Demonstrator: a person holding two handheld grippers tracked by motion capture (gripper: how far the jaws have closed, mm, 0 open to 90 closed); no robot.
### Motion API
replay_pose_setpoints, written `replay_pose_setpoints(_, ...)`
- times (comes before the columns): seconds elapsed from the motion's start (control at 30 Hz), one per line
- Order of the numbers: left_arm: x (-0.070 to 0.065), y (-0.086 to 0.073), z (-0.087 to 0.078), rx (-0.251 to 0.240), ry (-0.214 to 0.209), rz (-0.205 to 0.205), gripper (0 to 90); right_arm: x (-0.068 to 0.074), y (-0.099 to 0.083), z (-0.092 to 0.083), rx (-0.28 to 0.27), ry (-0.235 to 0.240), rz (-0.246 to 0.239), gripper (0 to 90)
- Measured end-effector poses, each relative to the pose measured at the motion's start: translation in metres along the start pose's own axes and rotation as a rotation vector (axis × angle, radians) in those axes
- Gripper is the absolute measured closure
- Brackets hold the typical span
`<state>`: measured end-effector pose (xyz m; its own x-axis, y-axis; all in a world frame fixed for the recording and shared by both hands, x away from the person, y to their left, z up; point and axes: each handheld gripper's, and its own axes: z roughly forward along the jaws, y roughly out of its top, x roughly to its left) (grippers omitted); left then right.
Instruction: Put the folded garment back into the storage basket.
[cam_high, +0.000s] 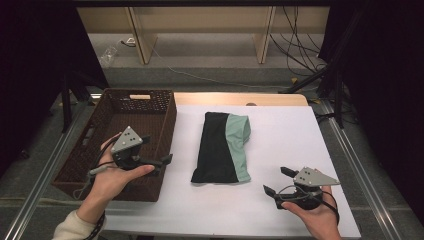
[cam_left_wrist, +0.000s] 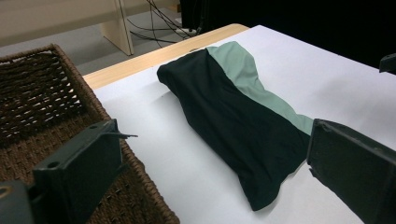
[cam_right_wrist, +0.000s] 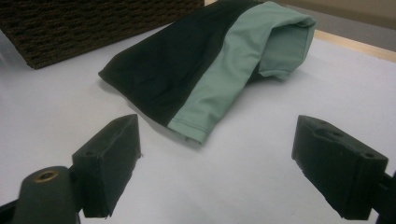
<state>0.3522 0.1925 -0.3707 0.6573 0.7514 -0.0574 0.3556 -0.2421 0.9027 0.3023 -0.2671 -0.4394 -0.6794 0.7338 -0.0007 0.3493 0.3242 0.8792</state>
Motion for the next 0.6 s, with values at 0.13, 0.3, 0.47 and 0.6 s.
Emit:
replay_pose_setpoints(0.13, -0.001, 0.001, 0.001, 0.004, 0.002, -0.002, 2.7, 0.0, 0.0, 0.0, -0.002, 0.002, 0.002, 16.2)
replay_pose_setpoints(0.3, -0.006, 0.006, 0.003, -0.004, -0.008, 0.002, 2.9, -0.001, 0.0, 0.0, -0.003, -0.002, 0.006, 16.2)
replay_pose_setpoints(0.47, -0.011, 0.011, 0.006, -0.011, -0.026, 0.006, 3.3, -0.001, 0.0, 0.0, -0.003, -0.003, 0.008, 16.2)
replay_pose_setpoints(0.6, -0.015, 0.015, 0.009, -0.012, -0.039, 0.008, 3.4, -0.001, 0.0, 0.0, -0.004, -0.003, 0.007, 16.2)
